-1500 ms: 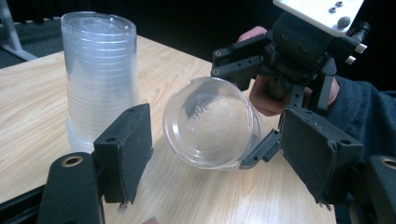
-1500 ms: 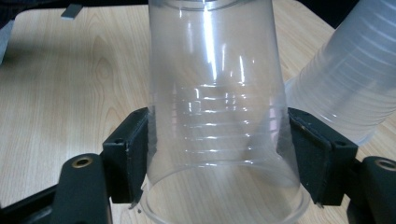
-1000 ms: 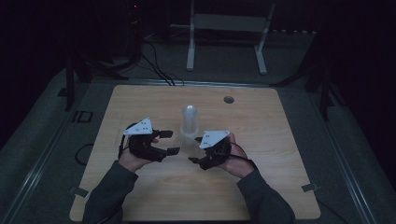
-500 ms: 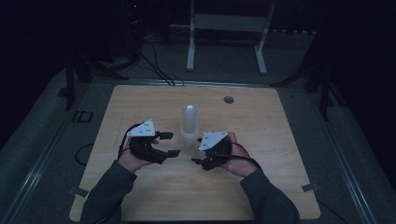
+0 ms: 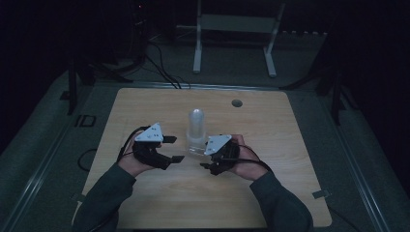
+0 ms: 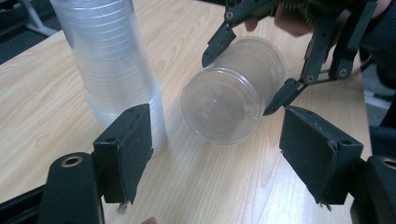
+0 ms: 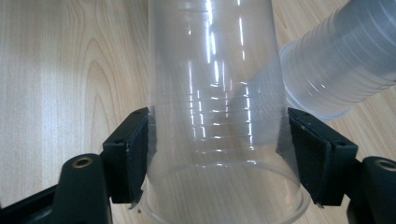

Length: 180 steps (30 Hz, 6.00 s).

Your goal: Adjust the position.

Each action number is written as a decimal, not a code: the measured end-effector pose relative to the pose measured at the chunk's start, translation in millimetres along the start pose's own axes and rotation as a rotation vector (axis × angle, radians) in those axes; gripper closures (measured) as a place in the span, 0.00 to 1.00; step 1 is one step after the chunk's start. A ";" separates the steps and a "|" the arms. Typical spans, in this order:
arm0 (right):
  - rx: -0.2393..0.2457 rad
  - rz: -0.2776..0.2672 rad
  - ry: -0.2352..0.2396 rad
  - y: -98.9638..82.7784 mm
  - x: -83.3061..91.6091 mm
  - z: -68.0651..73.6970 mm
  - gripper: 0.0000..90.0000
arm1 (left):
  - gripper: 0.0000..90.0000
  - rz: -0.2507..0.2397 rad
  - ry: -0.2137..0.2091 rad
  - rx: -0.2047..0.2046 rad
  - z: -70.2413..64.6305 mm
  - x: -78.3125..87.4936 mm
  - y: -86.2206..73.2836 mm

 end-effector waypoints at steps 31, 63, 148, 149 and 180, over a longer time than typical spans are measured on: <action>0.066 0.133 0.012 -0.2 -11.7 0.4 0.31 | 0.28 0.225 0.074 -0.211 -7.4 -14.5 -3.2; 0.146 0.230 0.013 1.3 -22.0 7.1 0.31 | 0.29 0.419 0.136 -0.380 -15.6 -32.1 -15.3; 0.095 0.098 -0.029 8.2 1.0 3.5 0.16 | 0.46 0.424 0.039 -0.254 -3.0 -44.8 -35.3; 0.093 0.095 -0.029 8.3 1.6 3.2 0.16 | 0.46 0.425 0.040 -0.252 -2.4 -44.2 -35.7; 0.048 0.070 -0.049 -0.4 4.6 -2.3 0.17 | 0.46 0.309 0.059 -0.128 9.8 -34.2 -44.4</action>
Point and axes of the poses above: each handheld gripper's, and its own axes: x roughly backward along the jaws, y roughly out of its top, z roughly to its left, the point moved 7 cm from there along -x, roughly forward along the jaws, and after that the axes turned 7 degrees about y, right-handed, at the moved point
